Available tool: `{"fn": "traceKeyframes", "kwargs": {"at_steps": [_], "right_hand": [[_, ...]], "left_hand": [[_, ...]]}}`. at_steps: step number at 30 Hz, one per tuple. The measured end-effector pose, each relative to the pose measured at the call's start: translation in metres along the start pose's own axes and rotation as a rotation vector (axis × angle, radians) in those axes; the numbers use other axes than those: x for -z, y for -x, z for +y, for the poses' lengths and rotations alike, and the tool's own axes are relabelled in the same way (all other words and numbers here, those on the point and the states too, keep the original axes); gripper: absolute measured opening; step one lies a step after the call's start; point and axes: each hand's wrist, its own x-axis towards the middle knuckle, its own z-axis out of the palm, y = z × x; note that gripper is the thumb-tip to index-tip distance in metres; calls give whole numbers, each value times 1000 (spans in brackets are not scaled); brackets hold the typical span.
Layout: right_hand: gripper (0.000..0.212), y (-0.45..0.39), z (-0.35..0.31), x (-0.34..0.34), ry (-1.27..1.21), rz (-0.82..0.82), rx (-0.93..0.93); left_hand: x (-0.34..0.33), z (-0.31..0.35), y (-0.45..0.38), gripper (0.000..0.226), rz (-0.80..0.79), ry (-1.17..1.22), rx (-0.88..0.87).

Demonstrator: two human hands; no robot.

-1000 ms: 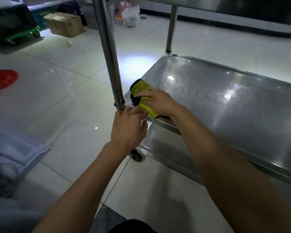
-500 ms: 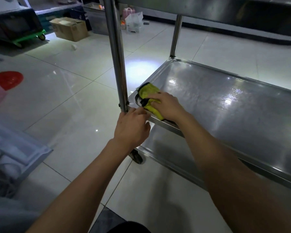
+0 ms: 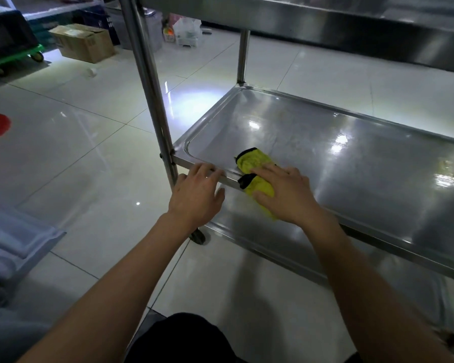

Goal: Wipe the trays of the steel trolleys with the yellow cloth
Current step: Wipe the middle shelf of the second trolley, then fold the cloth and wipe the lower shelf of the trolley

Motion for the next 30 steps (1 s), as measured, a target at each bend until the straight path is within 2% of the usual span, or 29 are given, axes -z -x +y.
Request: {"fn": "traceKeyframes", "kwargs": {"at_steps": [9, 15, 20, 24, 30], "right_hand": [[55, 13, 6, -9, -90, 180, 70], [55, 6, -38, 9, -208, 121, 37], [51, 18, -101, 58, -218, -54, 94], [49, 41, -151, 116, -316, -133, 108], [48, 62, -224, 217, -295, -204, 161]], "left_hand": [[-3, 13, -1, 44, 16, -36, -44], [35, 9, 16, 46, -115, -1, 72], [109, 4, 54, 44, -312, 7, 214], [183, 2, 85, 49, -372, 42, 327], [310, -2, 118, 50, -410, 47, 471]]}}
